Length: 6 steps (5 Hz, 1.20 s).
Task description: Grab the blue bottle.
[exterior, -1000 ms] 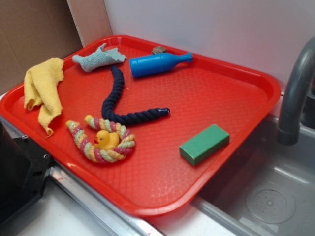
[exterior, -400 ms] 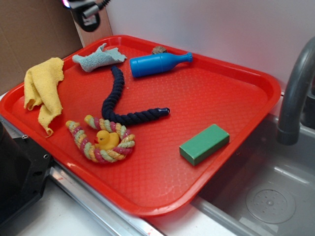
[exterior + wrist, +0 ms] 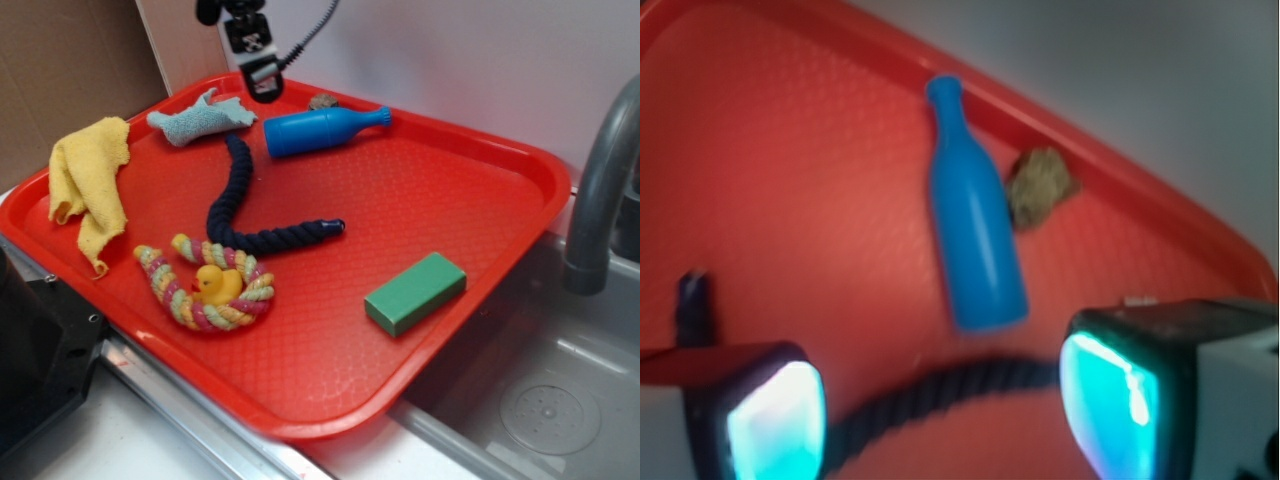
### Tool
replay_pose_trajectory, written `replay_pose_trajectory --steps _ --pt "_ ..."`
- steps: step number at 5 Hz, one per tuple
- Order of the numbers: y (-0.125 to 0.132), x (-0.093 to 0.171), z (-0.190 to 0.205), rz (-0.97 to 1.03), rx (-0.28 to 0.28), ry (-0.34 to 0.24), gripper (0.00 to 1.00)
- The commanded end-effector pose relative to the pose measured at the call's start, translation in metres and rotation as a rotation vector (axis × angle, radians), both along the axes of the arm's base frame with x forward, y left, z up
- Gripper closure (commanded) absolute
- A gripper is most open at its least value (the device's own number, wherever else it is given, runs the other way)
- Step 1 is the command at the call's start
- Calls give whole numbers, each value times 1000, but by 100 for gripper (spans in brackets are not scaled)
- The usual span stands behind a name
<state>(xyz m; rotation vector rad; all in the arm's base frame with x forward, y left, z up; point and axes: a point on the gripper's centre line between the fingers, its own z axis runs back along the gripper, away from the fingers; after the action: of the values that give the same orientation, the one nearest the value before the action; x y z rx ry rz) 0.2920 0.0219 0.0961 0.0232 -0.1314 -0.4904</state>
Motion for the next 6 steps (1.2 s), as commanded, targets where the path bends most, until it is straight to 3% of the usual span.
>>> replay_pose_trajectory --steps 1,2,3,4,6 --pt "15 46 -28 58 21 -14 0" --pt "13 46 -43 71 -31 -2 0" --pt "0 30 -48 62 -33 5 0" --pt "-13 20 -49 21 -22 -9 0" --pt "-29 28 -66 -35 11 54 0"
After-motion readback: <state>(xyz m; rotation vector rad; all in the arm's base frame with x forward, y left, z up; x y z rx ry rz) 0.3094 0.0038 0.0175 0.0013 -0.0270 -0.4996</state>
